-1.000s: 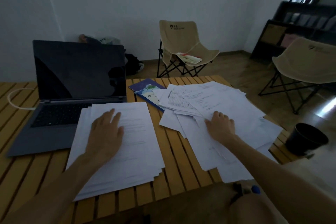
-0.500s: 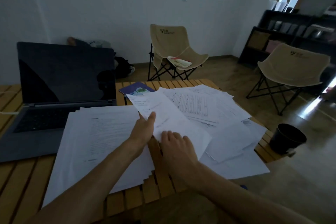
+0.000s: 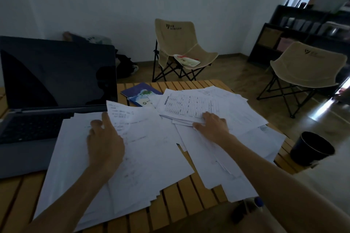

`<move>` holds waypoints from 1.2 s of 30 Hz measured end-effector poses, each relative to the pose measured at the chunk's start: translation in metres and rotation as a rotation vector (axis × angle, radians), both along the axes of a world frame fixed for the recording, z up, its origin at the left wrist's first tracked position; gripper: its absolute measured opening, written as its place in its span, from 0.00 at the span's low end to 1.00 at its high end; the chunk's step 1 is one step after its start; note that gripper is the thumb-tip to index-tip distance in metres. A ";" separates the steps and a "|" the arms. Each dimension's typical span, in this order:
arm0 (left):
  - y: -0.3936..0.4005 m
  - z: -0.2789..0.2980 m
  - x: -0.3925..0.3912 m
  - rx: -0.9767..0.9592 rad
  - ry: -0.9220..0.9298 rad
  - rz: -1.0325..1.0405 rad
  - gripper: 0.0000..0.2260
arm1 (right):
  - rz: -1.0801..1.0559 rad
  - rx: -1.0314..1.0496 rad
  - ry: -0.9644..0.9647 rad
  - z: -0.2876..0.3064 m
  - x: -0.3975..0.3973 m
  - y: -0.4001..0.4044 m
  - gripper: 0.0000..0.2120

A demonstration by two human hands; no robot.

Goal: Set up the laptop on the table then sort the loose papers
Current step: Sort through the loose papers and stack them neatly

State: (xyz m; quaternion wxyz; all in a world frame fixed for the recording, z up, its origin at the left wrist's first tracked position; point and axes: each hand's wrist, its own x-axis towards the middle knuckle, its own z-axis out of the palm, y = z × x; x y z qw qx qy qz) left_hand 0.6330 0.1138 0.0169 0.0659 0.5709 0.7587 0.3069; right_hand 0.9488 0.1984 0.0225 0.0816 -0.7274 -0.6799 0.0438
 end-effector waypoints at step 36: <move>0.146 0.004 0.100 -0.251 -0.610 -0.016 0.17 | 0.104 0.120 -0.239 -0.031 -0.027 -0.007 0.23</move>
